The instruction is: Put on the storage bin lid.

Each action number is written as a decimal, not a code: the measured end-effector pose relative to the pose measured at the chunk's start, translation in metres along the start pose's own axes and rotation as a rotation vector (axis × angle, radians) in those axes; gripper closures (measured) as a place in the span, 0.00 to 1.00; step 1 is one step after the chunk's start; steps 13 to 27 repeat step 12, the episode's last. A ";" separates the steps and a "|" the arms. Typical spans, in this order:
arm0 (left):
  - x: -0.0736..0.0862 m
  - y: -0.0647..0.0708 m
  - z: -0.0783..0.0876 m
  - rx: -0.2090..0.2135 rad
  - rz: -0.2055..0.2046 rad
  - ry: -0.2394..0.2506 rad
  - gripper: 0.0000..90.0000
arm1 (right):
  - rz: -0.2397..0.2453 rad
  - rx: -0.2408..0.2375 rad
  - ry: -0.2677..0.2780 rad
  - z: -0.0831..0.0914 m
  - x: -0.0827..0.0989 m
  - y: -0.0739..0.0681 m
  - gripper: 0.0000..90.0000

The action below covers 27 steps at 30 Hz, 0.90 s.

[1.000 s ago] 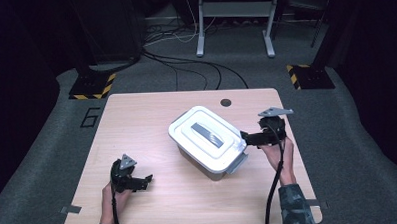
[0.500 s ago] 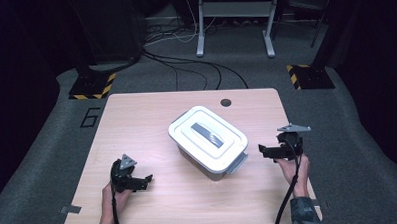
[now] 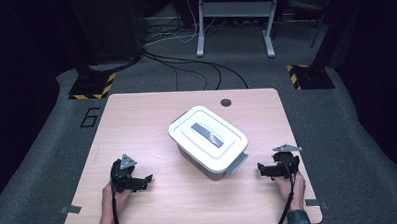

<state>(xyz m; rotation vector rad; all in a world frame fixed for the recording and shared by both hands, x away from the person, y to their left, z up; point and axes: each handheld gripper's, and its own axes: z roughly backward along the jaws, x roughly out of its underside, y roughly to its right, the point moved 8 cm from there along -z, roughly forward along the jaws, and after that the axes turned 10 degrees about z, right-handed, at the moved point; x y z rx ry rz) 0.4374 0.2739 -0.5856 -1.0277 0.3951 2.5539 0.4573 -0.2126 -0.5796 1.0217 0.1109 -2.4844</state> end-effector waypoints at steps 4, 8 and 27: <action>0.000 0.000 0.000 0.000 0.000 -0.001 0.02 | 0.011 0.012 0.003 -0.001 0.003 -0.002 0.00; 0.000 0.000 0.000 -0.001 0.000 -0.002 0.02 | 0.022 0.012 0.030 -0.002 0.004 -0.002 0.00; 0.000 0.000 0.000 -0.001 0.000 -0.002 0.02 | 0.023 0.017 0.033 -0.002 0.005 -0.003 0.00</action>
